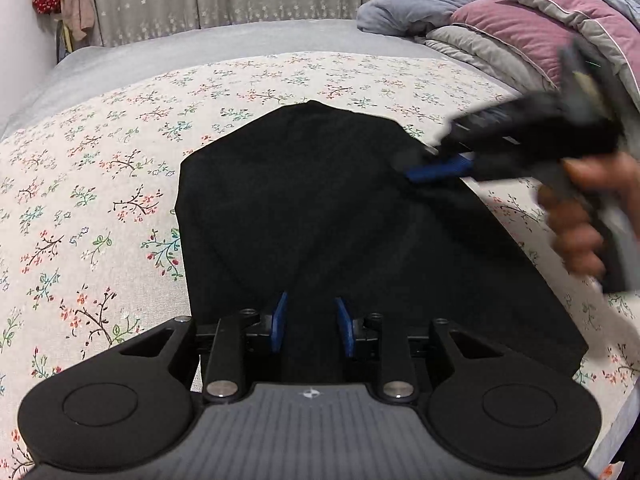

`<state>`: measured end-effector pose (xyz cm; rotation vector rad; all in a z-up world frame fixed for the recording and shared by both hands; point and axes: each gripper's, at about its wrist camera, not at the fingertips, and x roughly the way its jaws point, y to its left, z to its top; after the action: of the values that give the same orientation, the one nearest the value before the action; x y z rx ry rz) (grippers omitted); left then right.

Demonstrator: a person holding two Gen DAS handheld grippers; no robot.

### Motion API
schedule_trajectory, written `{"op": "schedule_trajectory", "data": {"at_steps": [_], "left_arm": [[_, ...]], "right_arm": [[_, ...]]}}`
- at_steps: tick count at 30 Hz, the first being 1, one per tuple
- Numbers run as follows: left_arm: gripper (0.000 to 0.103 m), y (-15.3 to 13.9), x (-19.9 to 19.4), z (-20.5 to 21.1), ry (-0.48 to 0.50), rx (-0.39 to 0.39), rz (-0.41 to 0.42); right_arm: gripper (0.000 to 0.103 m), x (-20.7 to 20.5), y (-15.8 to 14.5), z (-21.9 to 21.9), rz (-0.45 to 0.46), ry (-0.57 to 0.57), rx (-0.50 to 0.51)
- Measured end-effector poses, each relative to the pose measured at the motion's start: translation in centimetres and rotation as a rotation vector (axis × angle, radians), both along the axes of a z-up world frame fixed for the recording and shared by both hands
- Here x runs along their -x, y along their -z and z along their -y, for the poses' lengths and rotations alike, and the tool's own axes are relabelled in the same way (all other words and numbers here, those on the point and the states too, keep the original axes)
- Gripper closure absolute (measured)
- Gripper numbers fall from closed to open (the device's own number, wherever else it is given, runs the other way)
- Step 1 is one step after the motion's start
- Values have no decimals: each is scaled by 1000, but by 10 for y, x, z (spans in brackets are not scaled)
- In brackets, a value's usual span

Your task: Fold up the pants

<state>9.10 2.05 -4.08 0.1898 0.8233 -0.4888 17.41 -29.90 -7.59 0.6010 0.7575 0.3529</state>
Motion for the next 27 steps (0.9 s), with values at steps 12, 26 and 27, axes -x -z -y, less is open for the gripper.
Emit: {"op": "schedule_trajectory", "data": {"at_steps": [12, 26, 27], "left_arm": [[64, -1, 1, -7, 28, 18, -11], [64, -4, -4, -9, -22, 52, -37], [64, -3, -4, -8, -24, 49, -34]], "right_arm": [[103, -90, 13, 2, 30, 95, 246], [89, 5, 0, -44, 90, 36, 596], [89, 16, -2, -44, 85, 55, 596]]}}
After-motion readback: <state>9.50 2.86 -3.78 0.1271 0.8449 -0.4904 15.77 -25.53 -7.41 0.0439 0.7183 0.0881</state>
